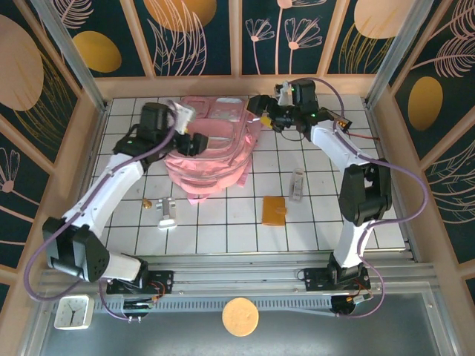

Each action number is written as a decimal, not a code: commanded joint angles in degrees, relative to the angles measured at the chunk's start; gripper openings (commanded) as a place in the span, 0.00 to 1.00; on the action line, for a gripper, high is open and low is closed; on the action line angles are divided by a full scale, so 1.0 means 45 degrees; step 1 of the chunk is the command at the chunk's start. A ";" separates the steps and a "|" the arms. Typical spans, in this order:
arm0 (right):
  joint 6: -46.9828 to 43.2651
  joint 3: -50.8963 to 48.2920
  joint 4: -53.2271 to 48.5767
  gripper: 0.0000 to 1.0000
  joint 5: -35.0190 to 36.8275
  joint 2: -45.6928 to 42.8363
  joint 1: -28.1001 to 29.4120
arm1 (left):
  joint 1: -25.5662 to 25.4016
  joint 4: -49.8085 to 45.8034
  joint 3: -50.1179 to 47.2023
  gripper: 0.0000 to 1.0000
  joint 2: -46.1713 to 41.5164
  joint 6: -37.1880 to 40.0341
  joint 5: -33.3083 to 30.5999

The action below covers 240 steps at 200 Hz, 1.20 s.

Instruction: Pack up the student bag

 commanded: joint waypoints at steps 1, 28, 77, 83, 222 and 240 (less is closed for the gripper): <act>0.0214 0.0342 -0.0715 0.97 -0.0373 -0.0252 0.0032 | -0.0476 -0.0078 -0.0291 0.75 0.0928 0.5356 -0.0868; -0.0105 0.0082 -0.1236 0.95 -0.0026 -0.0545 0.0043 | -0.0632 0.1533 -0.0264 0.72 0.1599 0.6411 -0.1628; -0.0378 -0.0494 -0.1632 0.89 0.0057 -0.1124 0.0051 | -0.0632 0.1885 0.0277 0.50 0.3168 0.7367 -0.2290; -0.0436 -0.0541 -0.1689 0.88 0.0081 -0.1180 0.0037 | -0.0634 0.1887 0.0185 0.50 0.3264 0.7520 -0.2330; -0.0320 -0.0837 -0.1553 0.85 0.0372 -0.0975 0.0114 | -0.0632 0.2019 -0.1459 0.62 0.2387 0.8364 -0.2097; -0.0273 -0.0740 -0.1542 0.85 0.0375 -0.0841 0.0168 | -0.0622 0.2137 -0.1668 0.63 0.2244 0.8391 -0.2105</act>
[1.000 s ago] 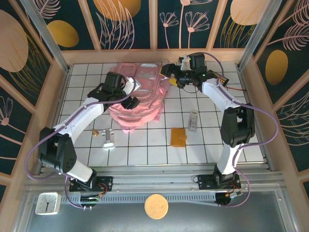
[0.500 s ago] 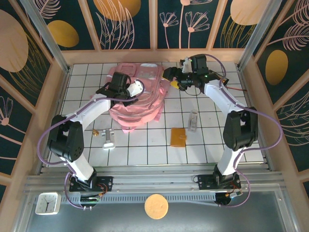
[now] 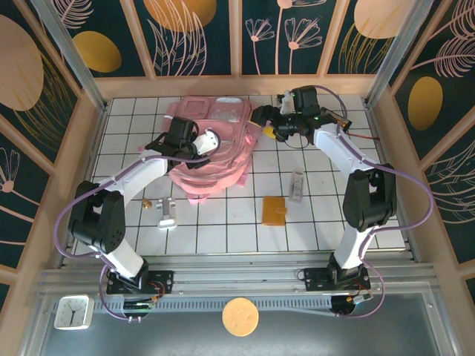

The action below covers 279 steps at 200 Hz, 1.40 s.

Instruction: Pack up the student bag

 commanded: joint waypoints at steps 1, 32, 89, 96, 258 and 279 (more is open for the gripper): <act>0.0146 -0.0024 0.0299 0.85 0.0123 -0.0041 0.0152 | 0.0000 0.0104 -0.0372 0.63 -0.0411 0.0393 0.0198; 0.0152 0.0172 0.0265 0.86 0.0142 0.0151 0.0283 | 0.0014 0.0328 -0.0516 0.64 -0.0446 0.0493 0.0081; 0.0149 0.0446 0.0108 0.85 0.0142 0.0284 0.0454 | 0.0012 0.1362 -0.0326 0.63 0.0260 0.0476 -0.0633; 0.0093 0.0474 0.0018 0.85 0.0171 0.0298 0.0468 | 0.0005 0.1457 -0.0271 0.63 0.0360 0.0473 -0.0665; -1.6774 -0.1308 0.2820 0.87 0.0385 0.1145 0.1245 | 0.0013 0.0497 -0.0991 0.00 -0.1485 -0.0128 0.1685; -1.7145 -0.1257 0.3162 0.86 -0.0223 0.1548 0.1239 | 0.0014 0.0584 -0.1272 0.00 -0.1682 -0.0130 0.1556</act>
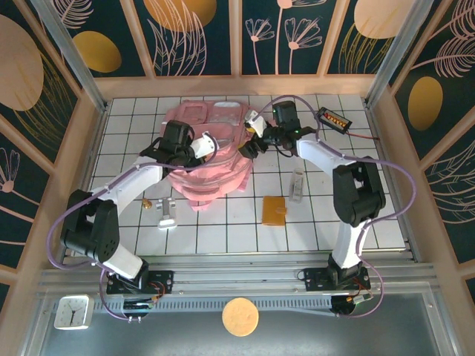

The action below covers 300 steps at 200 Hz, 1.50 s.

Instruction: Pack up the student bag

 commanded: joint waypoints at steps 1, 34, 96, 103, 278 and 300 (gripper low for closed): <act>-0.1701 0.0241 0.0526 0.86 -0.0930 0.0410 -0.0092 | -0.0049 -0.0023 -0.0266 0.00 -0.0604 -0.0241 0.0667; -0.2527 0.0608 0.0315 0.89 -0.1167 0.1030 0.0001 | -0.0048 0.0002 -0.0340 0.00 -0.0528 -0.0157 0.0476; -0.2499 0.1326 0.0883 0.87 -0.1047 0.1568 0.0206 | -0.0049 -0.0096 -0.0319 0.00 -0.0477 0.0043 0.0243; -0.2485 0.1461 0.0711 0.87 -0.1078 0.1608 0.0249 | -0.0049 -0.0096 -0.0338 0.00 -0.0465 0.0052 0.0225; -0.4181 0.2100 -0.1280 0.60 -0.0315 0.2500 0.0957 | -0.0049 -0.0019 -0.0954 0.00 -0.0937 0.0069 0.0117; -0.4536 0.1661 -0.1480 0.55 -0.0035 0.2289 0.1152 | -0.0049 0.0041 -0.0905 0.00 -0.0878 0.0075 0.0066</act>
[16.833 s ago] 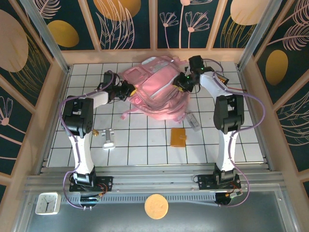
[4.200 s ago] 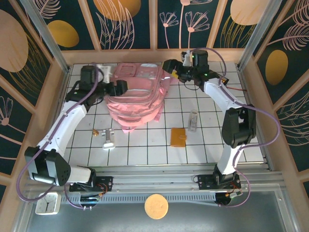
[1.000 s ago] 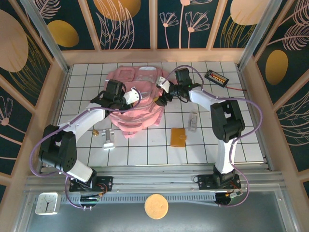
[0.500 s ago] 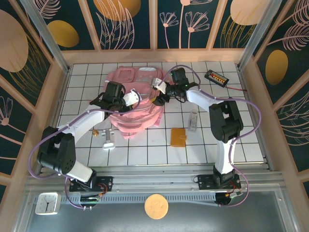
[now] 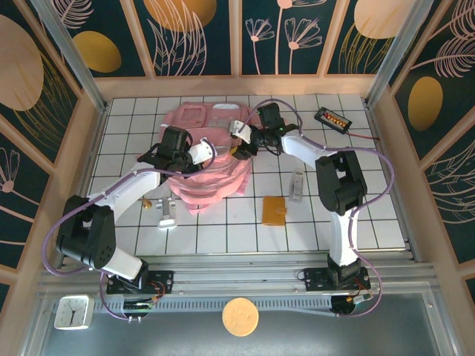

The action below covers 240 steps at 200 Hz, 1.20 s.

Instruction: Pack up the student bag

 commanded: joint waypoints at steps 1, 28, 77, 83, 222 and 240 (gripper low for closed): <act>-0.0677 -0.0349 -0.0438 0.55 0.0500 0.0110 0.0371 | -0.0049 -0.0003 -0.0002 0.00 -0.0276 0.0023 0.0226; -0.0910 -0.0795 -0.0505 0.49 0.0890 -0.0200 0.0473 | -0.0049 0.0075 0.0047 0.00 -0.0193 0.0060 0.0087; -0.1109 -0.1376 -0.0476 0.40 0.1470 -0.0680 0.0529 | -0.0048 0.0112 0.0027 0.00 -0.0179 0.0074 -0.0014; -0.1084 -0.1407 -0.0423 0.39 0.1494 -0.0707 0.0524 | -0.0044 0.0117 0.0027 0.00 -0.0188 0.0077 -0.0015; -0.0714 -0.2104 -0.0404 0.05 0.2491 -0.1936 0.0743 | -0.0049 0.0151 -0.0327 0.00 -0.0406 -0.0006 -0.0076; -0.0625 -0.2111 -0.0735 0.05 0.2511 -0.2144 0.0748 | -0.0049 0.0231 -0.0291 0.00 -0.0384 -0.0128 -0.0178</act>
